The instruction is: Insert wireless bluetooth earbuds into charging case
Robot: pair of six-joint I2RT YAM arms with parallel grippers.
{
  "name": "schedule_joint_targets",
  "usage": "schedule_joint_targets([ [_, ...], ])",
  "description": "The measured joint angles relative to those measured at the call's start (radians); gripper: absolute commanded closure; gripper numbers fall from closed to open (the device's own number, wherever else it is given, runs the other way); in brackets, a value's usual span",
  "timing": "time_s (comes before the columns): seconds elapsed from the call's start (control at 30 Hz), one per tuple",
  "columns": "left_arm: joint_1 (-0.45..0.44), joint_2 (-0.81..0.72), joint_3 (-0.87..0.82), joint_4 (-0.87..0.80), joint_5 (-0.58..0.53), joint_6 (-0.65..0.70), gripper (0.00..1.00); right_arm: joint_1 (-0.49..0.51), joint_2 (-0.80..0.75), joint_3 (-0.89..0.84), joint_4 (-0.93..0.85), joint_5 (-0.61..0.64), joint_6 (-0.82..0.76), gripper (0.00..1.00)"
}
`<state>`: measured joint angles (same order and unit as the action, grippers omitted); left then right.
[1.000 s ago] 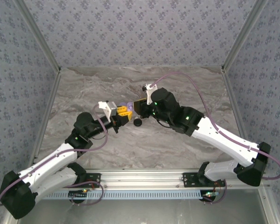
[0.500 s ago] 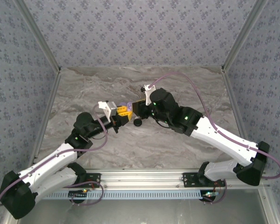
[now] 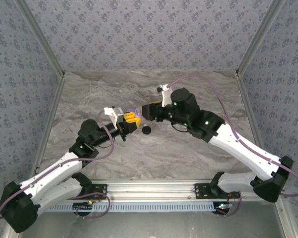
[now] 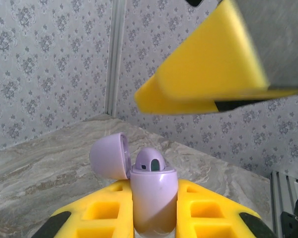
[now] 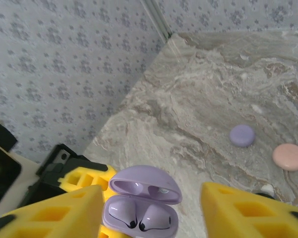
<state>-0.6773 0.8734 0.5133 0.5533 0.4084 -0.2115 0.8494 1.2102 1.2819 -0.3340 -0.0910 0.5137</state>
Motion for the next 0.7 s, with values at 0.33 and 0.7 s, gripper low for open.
schedule_joint_targets([
  [0.33,0.0,0.0,0.026,0.019,0.027,-0.011,1.0,-0.122,-0.036,-0.146,0.136,-0.273,0.032,0.0],
  [0.7,-0.004,0.019,0.033,0.023,0.041,-0.018,1.0,-0.123,0.041,-0.167,0.354,-0.48,0.113,0.0],
])
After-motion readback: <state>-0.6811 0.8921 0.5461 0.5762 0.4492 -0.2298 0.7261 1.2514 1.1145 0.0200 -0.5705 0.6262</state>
